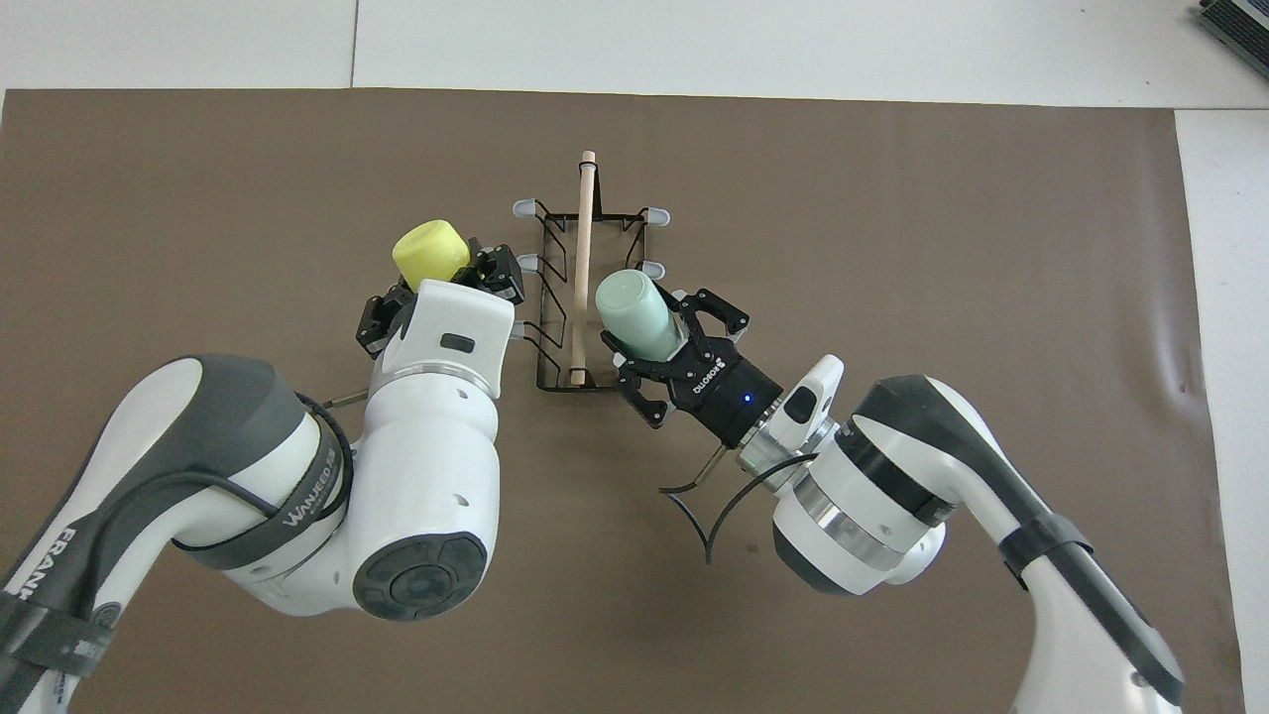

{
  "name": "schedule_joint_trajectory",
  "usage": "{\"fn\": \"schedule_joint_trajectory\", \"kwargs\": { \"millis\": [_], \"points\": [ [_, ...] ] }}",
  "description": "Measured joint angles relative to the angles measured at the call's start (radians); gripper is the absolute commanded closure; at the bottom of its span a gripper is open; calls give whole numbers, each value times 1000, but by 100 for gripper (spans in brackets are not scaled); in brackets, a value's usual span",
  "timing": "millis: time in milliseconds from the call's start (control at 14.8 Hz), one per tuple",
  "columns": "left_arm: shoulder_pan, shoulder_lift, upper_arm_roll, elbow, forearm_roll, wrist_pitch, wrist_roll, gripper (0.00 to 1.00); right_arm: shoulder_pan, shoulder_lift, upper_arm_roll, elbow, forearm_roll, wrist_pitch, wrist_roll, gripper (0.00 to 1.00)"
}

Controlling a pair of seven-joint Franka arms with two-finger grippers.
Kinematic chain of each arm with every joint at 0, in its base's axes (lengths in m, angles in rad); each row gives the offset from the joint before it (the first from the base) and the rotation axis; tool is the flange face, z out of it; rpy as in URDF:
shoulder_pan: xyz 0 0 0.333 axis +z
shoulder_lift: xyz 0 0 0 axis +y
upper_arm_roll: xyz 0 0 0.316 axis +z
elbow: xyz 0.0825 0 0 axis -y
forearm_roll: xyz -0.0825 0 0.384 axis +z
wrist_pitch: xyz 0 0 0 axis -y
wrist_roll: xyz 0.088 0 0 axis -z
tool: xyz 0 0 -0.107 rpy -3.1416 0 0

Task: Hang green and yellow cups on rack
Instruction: 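Hang the green cup on a rack peg while the left gripper brings the yellow cup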

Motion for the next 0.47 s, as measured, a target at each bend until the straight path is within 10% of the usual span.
{"fn": "schedule_joint_trajectory", "kwargs": {
  "millis": [270, 338, 405, 473],
  "points": [
    [-9, 51, -29, -10, 166, -12, -182, 100, -10, 44, -1, 1, 0, -38, -3, 100],
    [-11, 58, -29, -10, 170, -13, -190, 100, -12, 44, -2, 2, 0, -38, -3, 83],
    [-12, 62, -30, -9, 171, -14, -193, 100, -15, 44, -2, 3, 0, -38, -3, 1],
    [-13, 66, -31, -9, 174, -14, -193, 100, -17, 44, -2, 3, 0, -38, -3, 0]
  ]
}}
